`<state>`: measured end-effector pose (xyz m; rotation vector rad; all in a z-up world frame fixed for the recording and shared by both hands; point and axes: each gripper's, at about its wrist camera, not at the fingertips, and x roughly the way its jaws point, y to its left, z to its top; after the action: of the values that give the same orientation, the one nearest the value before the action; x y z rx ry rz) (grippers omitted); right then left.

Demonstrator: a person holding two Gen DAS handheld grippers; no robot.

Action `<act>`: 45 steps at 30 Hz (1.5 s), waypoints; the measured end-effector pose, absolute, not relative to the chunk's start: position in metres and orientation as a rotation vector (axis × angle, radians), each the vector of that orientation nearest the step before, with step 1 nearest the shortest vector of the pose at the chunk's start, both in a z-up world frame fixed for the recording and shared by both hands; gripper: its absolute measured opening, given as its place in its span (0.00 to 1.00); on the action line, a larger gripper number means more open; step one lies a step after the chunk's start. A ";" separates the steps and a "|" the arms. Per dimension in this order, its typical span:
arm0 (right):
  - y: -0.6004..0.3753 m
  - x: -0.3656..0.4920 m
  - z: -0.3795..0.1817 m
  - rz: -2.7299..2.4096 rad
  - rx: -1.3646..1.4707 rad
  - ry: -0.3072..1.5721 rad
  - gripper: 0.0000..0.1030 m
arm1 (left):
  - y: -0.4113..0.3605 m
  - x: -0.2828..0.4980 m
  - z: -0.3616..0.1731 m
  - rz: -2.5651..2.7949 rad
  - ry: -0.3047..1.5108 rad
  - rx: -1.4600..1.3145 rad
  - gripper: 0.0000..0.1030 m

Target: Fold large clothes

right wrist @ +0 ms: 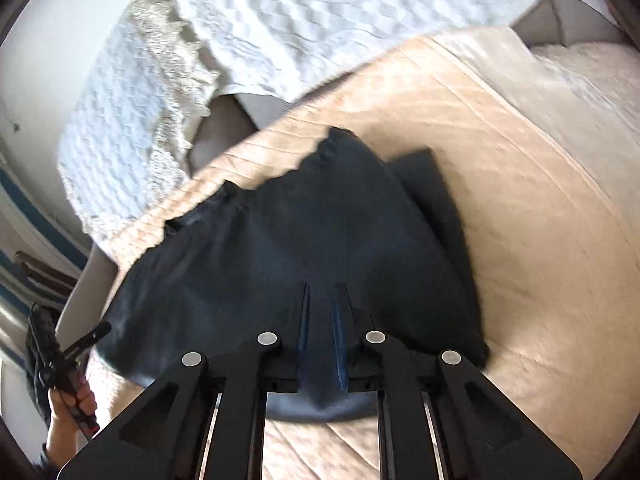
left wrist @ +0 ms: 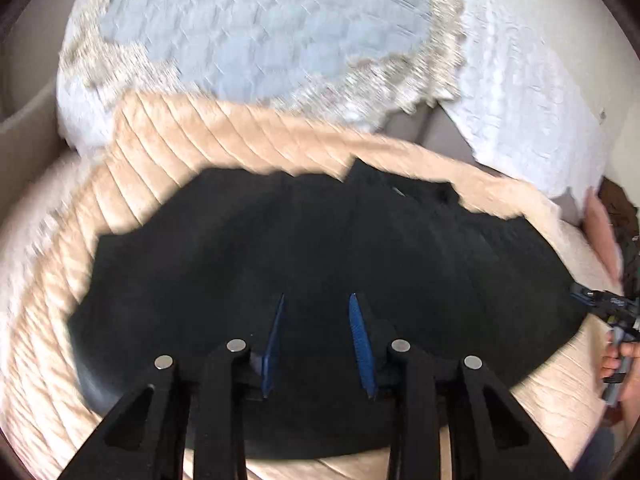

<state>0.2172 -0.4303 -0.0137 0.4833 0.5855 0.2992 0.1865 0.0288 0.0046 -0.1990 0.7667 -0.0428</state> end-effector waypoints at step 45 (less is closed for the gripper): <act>-0.442 0.092 -0.080 0.198 0.769 0.571 0.53 | 0.104 0.054 -0.046 0.110 0.789 -0.474 0.51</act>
<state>0.0922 -0.4417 -0.0803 0.7691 0.5710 0.1976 0.0537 0.1040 -0.0456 -0.4743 0.7886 0.1105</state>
